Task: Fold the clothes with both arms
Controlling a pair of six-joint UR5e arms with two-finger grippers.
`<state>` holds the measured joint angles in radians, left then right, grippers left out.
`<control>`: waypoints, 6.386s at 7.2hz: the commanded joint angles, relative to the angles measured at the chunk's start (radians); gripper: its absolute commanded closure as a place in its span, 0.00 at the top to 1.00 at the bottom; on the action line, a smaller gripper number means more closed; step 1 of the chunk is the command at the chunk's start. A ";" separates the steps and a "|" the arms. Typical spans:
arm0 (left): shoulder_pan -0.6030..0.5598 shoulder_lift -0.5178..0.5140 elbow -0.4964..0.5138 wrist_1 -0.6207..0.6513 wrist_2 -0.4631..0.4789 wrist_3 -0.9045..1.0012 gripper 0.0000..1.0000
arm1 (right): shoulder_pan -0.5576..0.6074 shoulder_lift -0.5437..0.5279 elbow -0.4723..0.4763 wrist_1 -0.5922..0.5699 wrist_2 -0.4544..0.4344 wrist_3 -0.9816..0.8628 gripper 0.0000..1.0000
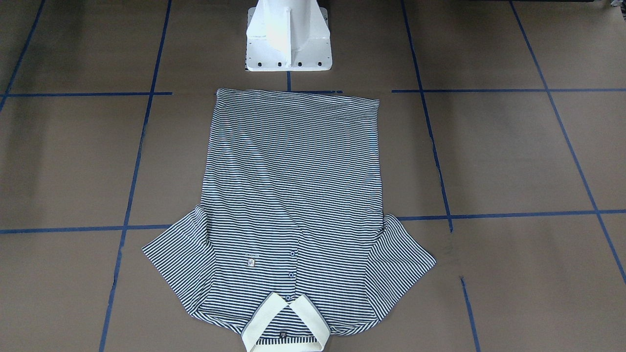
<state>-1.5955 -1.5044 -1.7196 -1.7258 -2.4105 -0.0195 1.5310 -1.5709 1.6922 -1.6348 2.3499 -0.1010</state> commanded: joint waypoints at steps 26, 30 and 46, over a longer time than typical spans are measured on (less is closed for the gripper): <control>0.083 -0.025 -0.057 -0.044 -0.028 0.001 1.00 | -0.632 0.597 -0.488 0.570 -0.252 1.313 0.00; 0.083 -0.023 -0.058 -0.044 -0.055 0.001 1.00 | -0.718 0.755 -0.479 0.570 -0.295 1.534 0.00; 0.574 -0.548 0.295 -0.364 0.295 -0.876 0.88 | -0.602 0.431 -0.164 0.648 -0.244 1.474 1.00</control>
<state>-1.0598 -2.0084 -1.4979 -2.0394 -2.1771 -0.8446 0.9054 -1.0197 1.4327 -1.0382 2.0509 1.3859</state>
